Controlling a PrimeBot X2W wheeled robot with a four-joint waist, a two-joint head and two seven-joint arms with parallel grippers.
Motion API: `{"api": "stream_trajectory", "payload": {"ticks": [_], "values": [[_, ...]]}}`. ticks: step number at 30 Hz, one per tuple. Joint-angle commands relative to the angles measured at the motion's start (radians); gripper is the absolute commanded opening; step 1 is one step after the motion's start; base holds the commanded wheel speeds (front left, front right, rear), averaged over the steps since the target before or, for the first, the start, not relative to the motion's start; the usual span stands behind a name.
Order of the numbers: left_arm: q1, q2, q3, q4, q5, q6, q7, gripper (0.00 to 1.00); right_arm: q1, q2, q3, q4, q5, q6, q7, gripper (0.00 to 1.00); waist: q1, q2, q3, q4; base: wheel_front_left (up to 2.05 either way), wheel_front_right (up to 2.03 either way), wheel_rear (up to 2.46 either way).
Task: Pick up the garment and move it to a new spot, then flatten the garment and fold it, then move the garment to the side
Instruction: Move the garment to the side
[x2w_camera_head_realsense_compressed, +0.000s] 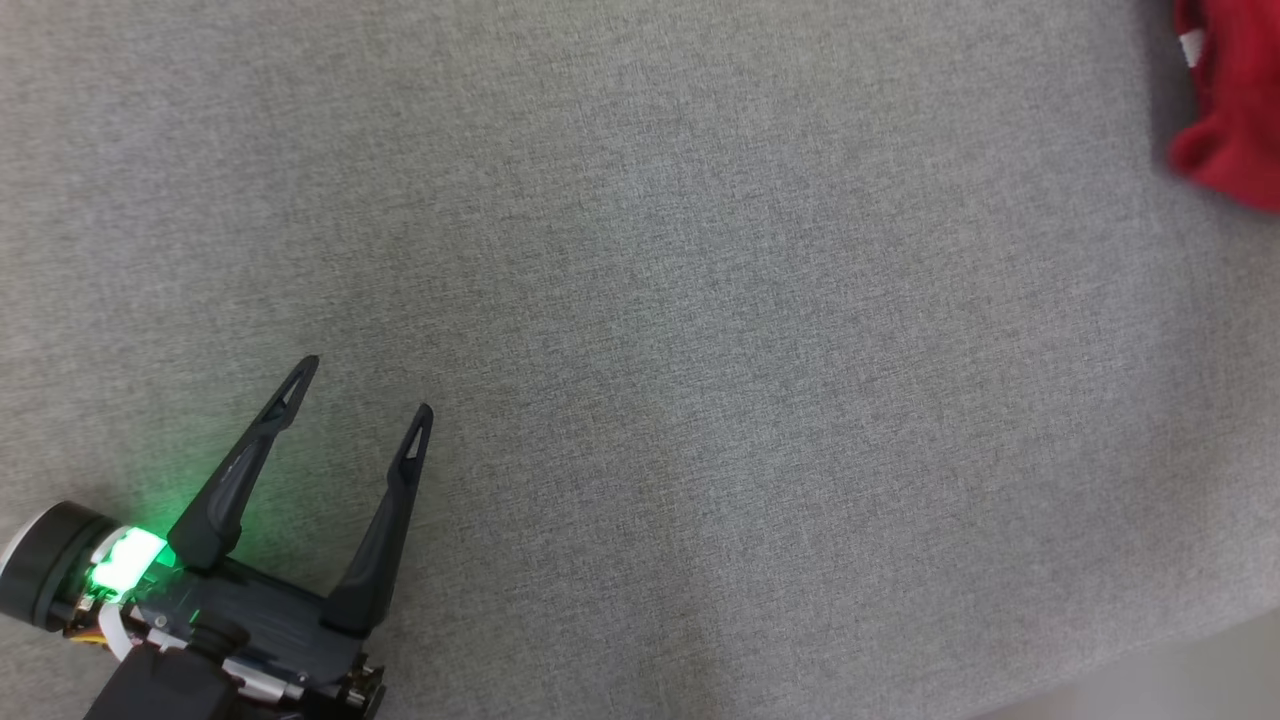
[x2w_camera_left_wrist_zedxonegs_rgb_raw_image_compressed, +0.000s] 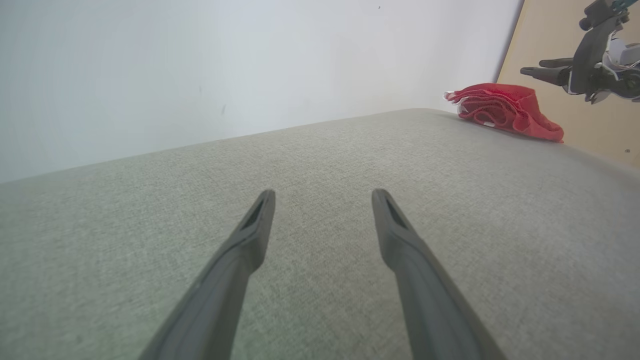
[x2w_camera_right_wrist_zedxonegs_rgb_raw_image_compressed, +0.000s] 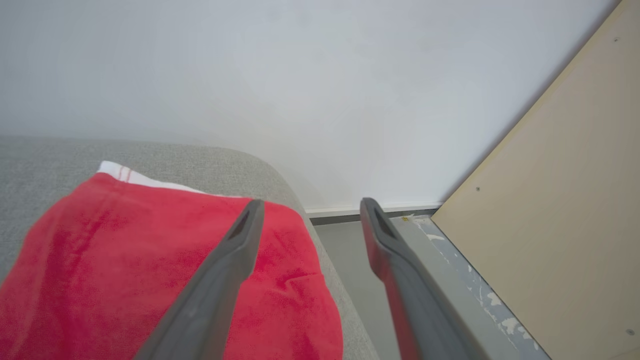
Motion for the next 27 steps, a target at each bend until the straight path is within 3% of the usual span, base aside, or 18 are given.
{"api": "stream_trajectory", "payload": {"ticks": [1,4,11,20,27], "values": [[0.0,0.001,0.011,0.028,-0.004,0.008,0.001,1.0,0.031,0.045,-0.074,-0.054,-0.07,-0.002,-0.001,1.0,0.0,0.0,-0.016,0.011,0.0,0.0,0.0],[-0.002,-0.025,0.006,0.034,-0.012,0.008,0.001,1.0,0.098,0.159,-0.152,-0.159,-0.16,-0.002,-0.001,1.0,0.0,0.0,-0.048,0.026,0.0,0.0,0.0],[0.015,-0.106,0.008,0.08,-0.048,0.014,0.0,1.0,0.251,0.275,-0.055,-0.278,-0.144,-0.002,-0.001,1.0,0.0,0.0,-0.173,0.074,0.0,0.0,0.0],[0.08,-0.202,0.057,0.21,-0.077,0.027,0.0,1.0,0.433,0.338,0.115,-0.365,-0.049,-0.002,-0.001,1.0,0.0,0.0,-0.371,0.135,0.0,0.0,0.0],[0.123,-0.259,0.087,0.283,-0.075,0.033,0.0,1.0,0.547,0.356,0.173,-0.413,-0.004,-0.002,-0.001,1.0,0.0,0.0,-0.496,0.172,0.0,0.0,0.0]]}}
